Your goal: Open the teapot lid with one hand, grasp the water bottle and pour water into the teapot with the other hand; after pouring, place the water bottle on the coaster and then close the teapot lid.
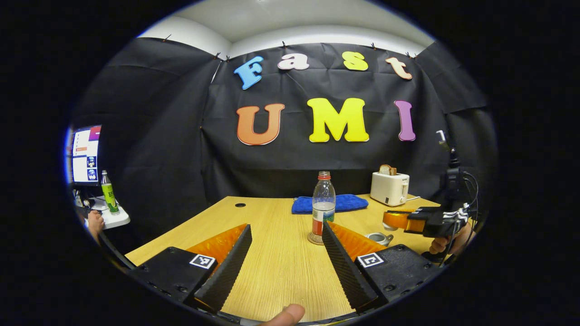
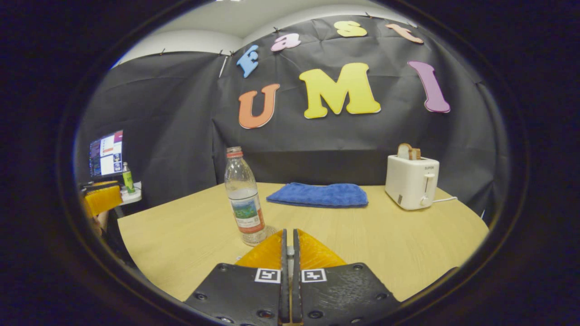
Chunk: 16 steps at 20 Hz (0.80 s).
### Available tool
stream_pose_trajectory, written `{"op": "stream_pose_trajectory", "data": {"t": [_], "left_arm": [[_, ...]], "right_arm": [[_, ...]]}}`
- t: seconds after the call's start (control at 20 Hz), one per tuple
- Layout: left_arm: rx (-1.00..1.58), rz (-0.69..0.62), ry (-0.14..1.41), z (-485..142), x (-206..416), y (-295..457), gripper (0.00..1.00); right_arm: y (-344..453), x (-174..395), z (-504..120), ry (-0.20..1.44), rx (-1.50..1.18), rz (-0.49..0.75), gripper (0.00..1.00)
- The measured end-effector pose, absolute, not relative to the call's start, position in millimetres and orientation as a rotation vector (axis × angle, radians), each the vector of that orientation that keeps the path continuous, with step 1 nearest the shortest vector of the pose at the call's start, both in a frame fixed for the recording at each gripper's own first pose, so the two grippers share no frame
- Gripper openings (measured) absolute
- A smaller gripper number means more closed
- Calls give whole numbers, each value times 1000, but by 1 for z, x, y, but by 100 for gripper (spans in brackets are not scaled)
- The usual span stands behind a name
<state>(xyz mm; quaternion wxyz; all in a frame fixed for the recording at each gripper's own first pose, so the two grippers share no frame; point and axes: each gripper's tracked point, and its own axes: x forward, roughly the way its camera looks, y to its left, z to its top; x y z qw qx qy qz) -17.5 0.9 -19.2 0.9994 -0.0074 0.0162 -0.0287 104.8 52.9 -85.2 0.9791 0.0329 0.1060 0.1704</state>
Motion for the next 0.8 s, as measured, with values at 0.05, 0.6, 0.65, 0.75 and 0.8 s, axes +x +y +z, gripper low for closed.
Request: {"op": "stream_pose_trajectory", "data": {"t": [0.05, 0.6, 0.65, 0.75, 0.8], "left_arm": [[-18, -59, 29, -16, -21, 2, 98], [-77, -32, 60, -18, -20, 25, 98], [-80, -28, 64, -19, -20, 26, 98], [-90, -33, 77, -23, -20, 25, 98], [-94, -35, 81, -24, -19, 25, 98]], "right_arm": [[57, 105, -90, 221, 52, 346, 2], [83, 109, -99, 223, -9, 362, 6], [85, 110, -100, 226, -3, 366, 6], [83, 110, -99, 223, -1, 358, 6], [83, 110, -98, 220, 0, 355, 6]]}}
